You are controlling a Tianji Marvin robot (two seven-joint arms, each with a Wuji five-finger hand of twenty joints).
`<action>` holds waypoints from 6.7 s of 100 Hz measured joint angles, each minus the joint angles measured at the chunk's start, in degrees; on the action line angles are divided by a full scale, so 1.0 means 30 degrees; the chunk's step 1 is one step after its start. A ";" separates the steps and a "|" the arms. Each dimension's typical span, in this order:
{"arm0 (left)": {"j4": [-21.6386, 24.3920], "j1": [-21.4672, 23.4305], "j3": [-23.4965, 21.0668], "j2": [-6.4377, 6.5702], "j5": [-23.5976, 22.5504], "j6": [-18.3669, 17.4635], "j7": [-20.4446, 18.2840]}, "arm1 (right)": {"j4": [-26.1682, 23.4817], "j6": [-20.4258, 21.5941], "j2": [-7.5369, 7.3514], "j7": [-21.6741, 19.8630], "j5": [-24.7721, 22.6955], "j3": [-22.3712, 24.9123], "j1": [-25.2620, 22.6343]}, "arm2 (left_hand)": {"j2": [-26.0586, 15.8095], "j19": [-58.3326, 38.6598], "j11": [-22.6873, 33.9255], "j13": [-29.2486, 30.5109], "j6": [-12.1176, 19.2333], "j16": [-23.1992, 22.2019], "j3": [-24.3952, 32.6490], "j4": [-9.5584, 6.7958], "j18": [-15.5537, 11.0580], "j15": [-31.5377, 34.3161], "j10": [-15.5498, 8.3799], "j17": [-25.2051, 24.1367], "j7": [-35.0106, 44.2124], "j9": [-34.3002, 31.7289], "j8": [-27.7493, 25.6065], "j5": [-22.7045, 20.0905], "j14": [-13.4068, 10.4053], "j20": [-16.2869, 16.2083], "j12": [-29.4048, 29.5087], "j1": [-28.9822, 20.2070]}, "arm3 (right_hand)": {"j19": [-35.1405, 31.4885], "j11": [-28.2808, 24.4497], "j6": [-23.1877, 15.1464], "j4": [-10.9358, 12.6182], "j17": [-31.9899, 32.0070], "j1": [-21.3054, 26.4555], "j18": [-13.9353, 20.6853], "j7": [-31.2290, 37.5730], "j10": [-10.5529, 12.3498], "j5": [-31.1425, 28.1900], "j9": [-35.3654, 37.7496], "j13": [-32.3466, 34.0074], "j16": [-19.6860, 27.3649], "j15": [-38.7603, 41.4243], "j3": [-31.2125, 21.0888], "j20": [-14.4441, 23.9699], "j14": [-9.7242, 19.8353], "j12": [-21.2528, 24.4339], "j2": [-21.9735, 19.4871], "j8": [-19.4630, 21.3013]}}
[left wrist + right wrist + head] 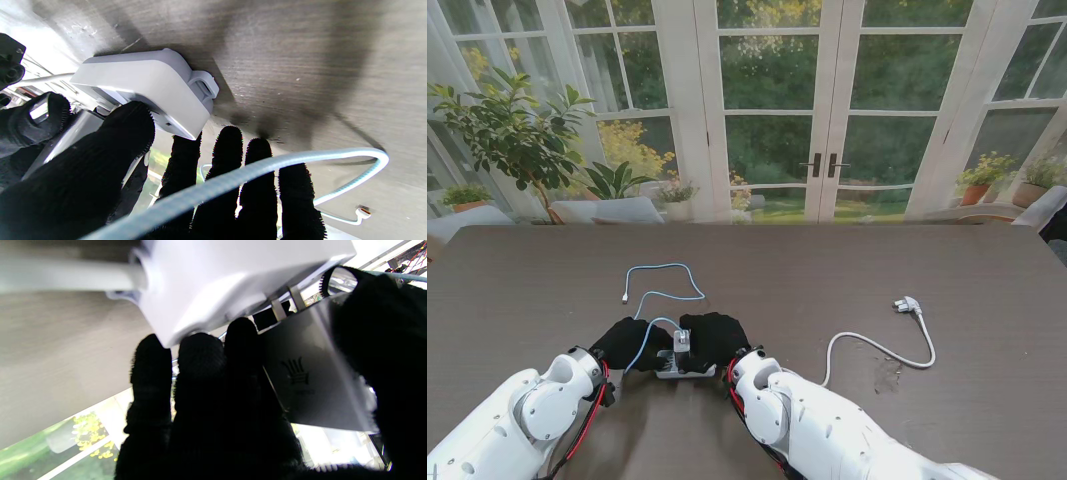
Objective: Set up the charging station
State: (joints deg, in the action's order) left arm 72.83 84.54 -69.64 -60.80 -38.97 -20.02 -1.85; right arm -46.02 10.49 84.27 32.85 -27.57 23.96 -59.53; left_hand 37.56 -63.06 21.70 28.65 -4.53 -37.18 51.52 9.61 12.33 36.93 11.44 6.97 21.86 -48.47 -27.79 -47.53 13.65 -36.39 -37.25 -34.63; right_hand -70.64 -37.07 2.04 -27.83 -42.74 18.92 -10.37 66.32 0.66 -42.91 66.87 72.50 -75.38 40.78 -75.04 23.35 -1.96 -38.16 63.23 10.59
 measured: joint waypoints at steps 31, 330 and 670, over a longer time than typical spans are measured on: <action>0.0052 0.0009 -0.0023 0.0017 0.0025 0.0035 -0.0120 | -0.0089 -0.0057 -0.0051 -0.0155 0.0031 0.0013 -0.0028 | -0.0173 0.0000 -0.0004 -0.0016 -0.0023 0.0000 -0.0022 0.0000 0.0000 0.0000 0.0020 0.0000 0.0000 0.0000 0.0000 0.0000 -0.0023 0.0000 0.0000 -0.0088 | 0.0000 -0.1149 -0.0418 0.0026 0.0954 -0.0266 -0.0292 0.0000 -0.0141 0.0930 -0.2110 -0.0685 -0.2925 -0.0247 -0.0003 0.0000 0.0270 0.1380 -0.0996 0.0011; -0.0240 -0.0393 0.0271 0.0091 0.0484 0.0048 -0.0438 | 0.1992 0.3226 0.0741 0.1963 0.0853 0.0824 -0.0207 | -0.0181 -0.0236 -0.0007 -0.0040 -0.0059 -0.0382 -0.0030 0.0000 0.0000 0.0737 0.0056 0.0000 0.0000 -0.0109 -0.0056 -0.0213 -0.0374 -0.0007 -0.0267 0.0209 | 0.1226 -0.2353 -0.0514 0.4712 0.2767 -0.6320 -0.2320 0.0028 -0.0937 0.1401 -0.4727 -0.3229 -0.4661 -0.0910 0.3059 0.1219 -0.2897 0.2523 -1.0171 0.3941; -0.0137 -0.1319 0.2107 0.0563 -0.3693 -0.0382 0.1771 | 0.3589 0.5302 0.0640 0.6400 -0.2736 -0.0603 0.0163 | 0.1386 -0.5141 0.8853 0.4428 0.0238 -0.5387 -0.0577 0.2838 0.0714 0.9628 -0.1119 0.3831 1.5612 -0.2937 -0.3075 0.1171 0.0384 -0.5665 -1.1595 0.1082 | -0.0979 -0.1164 0.2348 0.0814 -0.3702 -0.3239 0.0287 0.0016 -0.0472 -0.3034 0.3364 0.0609 -0.4660 0.6704 0.2042 0.0724 -0.0640 -0.1349 -0.4999 0.1887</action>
State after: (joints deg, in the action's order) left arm 72.42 80.58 -63.31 -59.11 -50.05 -21.16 3.47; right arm -35.25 26.40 86.19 52.04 -35.78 22.15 -59.04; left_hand 41.72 -78.48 48.26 41.93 -3.81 -53.34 49.79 18.12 14.48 65.82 8.08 18.46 68.70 -57.28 -37.02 -44.02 14.81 -53.39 -72.04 -31.39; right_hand -73.58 -40.56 9.09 -25.39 -53.85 9.21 -9.51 66.36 -0.75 -52.01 76.96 74.33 -89.36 60.89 -68.91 25.53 -3.88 -42.21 48.23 16.25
